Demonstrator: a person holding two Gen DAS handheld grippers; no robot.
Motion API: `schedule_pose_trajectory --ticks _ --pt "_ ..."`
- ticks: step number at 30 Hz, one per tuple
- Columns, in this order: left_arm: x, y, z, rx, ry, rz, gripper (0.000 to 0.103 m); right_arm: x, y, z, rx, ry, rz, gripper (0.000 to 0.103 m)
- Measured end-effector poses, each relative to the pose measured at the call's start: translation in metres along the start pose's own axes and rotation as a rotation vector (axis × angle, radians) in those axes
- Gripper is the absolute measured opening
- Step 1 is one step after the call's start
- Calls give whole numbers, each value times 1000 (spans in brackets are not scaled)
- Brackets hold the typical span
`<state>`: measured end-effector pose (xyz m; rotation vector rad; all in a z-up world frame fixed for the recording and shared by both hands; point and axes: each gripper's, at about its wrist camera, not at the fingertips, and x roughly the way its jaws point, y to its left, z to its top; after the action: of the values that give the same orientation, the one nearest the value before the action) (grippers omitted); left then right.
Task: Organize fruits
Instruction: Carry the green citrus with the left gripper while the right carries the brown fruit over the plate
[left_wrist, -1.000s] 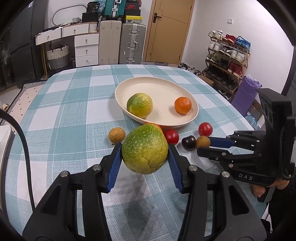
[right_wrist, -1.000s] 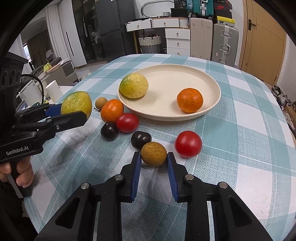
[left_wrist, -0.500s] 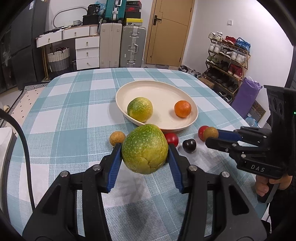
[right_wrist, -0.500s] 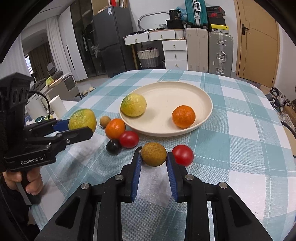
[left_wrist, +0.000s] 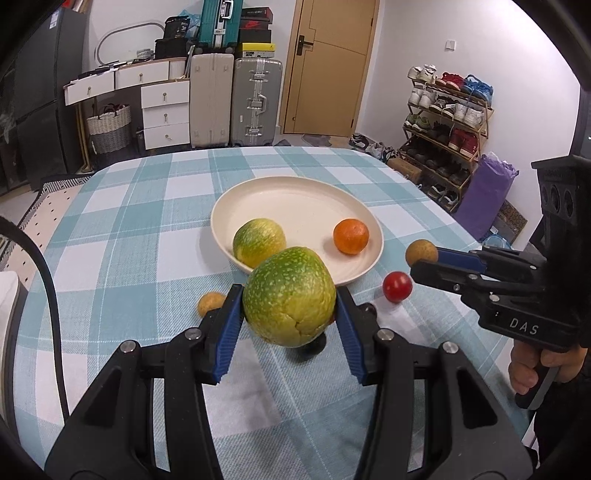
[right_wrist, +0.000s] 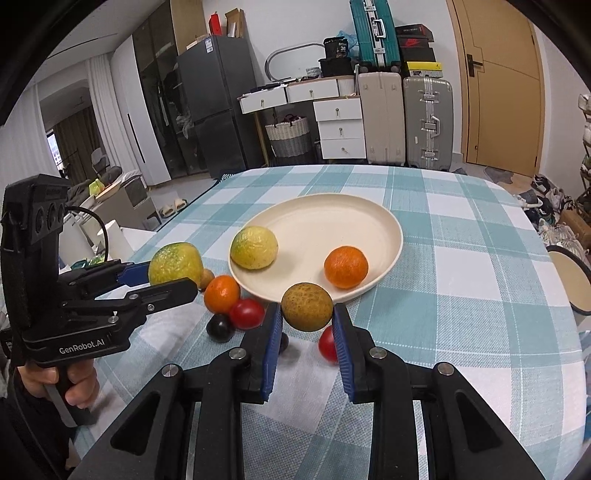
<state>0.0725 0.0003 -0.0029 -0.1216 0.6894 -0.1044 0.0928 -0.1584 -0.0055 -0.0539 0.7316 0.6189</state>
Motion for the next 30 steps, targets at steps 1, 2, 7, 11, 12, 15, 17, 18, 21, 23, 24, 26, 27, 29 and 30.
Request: schedule_pose_trajectory --ticks 1,2,7,11,12,15,17,18,21,23,24,26,27,29,30 --pt "1 -2 3 6 -4 0 46 -1 -1 1 4 -5 -1 28" --pt "2 -3 6 9 -6 2 46 0 -2 1 6 -3 -1 28" --pt "8 -8 19 24 -20 1 46 2 -8 6 11 -7 -9 28" --pt "17 -12 27 41 -17 -5 46 6 -9 9 5 0 -8 28" --pt "20 -13 28 46 -15 -3 46 8 -9 10 1 2 -8 28" --pt "27 -14 30 50 0 -7 46 13 -11 13 5 12 -1 28" --pt "31 -13 30 51 7 -12 46 16 -12 14 5 15 4 28" --pt "34 -12 29 51 11 -13 46 19 -13 16 13 20 17 28" --pt "41 -10 28 42 32 -23 46 28 -14 20 23 31 23 28" --pt "46 -8 27 39 44 -26 46 33 -15 22 26 37 29 28" --pt "49 -7 27 39 49 -25 46 36 -15 23 29 40 35 28" --pt "53 -6 26 38 60 -27 46 41 -16 24 35 44 38 29" --pt "54 -5 26 35 60 -30 46 43 -16 25 39 48 42 29" --pt "57 -5 27 35 64 -32 46 48 -16 26 40 55 48 29" --pt "58 -4 27 37 66 -31 46 50 -17 27 39 56 47 29"
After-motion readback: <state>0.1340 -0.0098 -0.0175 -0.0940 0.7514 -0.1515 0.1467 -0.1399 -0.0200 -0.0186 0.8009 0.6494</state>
